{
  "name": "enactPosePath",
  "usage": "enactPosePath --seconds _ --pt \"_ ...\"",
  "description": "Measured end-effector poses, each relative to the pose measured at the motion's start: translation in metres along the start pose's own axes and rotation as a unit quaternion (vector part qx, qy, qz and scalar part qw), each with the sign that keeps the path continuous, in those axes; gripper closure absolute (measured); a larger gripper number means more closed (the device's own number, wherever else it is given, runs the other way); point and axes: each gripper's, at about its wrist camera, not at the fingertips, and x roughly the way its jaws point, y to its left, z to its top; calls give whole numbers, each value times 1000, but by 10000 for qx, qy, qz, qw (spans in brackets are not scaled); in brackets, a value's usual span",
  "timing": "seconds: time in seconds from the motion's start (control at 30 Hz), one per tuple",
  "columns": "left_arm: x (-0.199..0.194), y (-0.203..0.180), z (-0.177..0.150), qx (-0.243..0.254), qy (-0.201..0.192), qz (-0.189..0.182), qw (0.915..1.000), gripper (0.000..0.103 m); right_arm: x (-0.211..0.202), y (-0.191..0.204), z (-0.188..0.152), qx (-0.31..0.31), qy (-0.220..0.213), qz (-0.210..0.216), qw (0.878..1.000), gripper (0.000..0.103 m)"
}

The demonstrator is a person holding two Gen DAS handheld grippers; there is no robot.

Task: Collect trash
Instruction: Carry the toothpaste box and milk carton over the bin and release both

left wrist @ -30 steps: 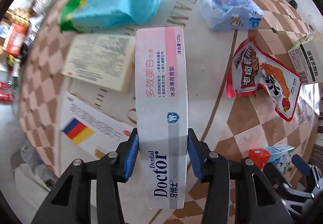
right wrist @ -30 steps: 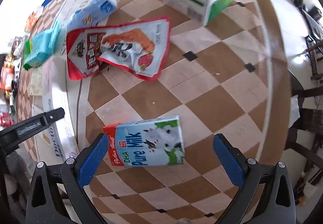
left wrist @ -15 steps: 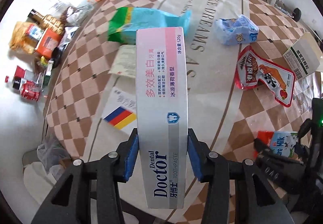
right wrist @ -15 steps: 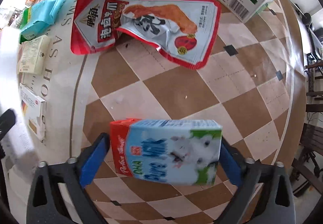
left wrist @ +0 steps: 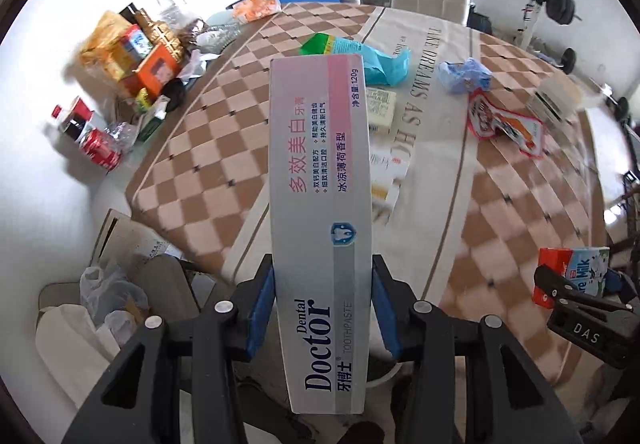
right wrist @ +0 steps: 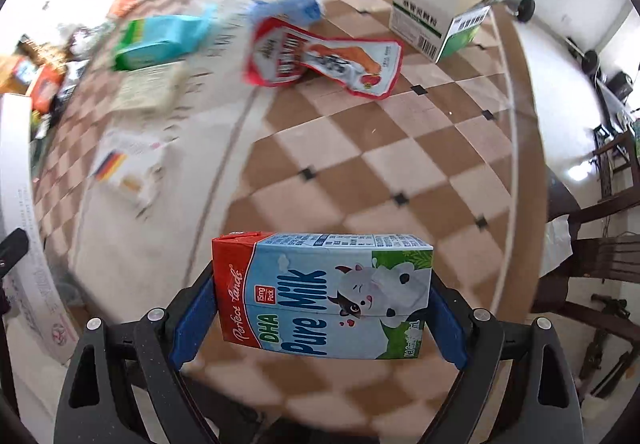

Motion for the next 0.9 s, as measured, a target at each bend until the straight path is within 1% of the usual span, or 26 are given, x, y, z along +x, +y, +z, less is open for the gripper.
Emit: enactPosePath --seconds 0.03,0.1,0.2,0.3,0.37,0.43,0.47,0.57,0.67,0.73,0.77,0.9 --pt "-5 4 -8 33 -13 -34 10000 61 -12 0 -13 4 -51 57 10000 10" --pt "-21 17 -37 96 -72 -142 9998 61 -35 6 -44 7 -124 141 9998 10" --pt "-28 28 -70 185 -6 -262 9995 61 -55 12 -94 104 -51 367 9993 10" --pt "-20 36 -110 282 264 -321 9987 61 -55 23 -145 154 160 520 9984 10" --pt "-8 38 -131 317 480 -334 9978 61 -43 30 -179 154 426 585 9973 10" --pt "6 40 -149 326 716 -357 9963 61 -29 33 -204 113 680 571 9960 10" --pt "17 40 -159 319 875 -387 9949 61 -19 34 -217 90 818 544 9951 10" --pt "43 37 -178 317 1171 -428 9917 61 8 33 -246 87 1180 519 9916 10" --pt "81 28 -195 303 1487 -632 9864 61 35 32 -263 66 1368 493 9893 10" --pt "116 19 -206 324 1797 -822 9797 61 59 31 -273 21 1486 461 9878 10" --pt "139 15 -213 296 1993 -947 9749 61 75 30 -279 -7 1552 434 9869 10" --pt "223 -1 -233 227 2616 -1202 9574 61 145 22 -299 5 1856 269 9822 10"
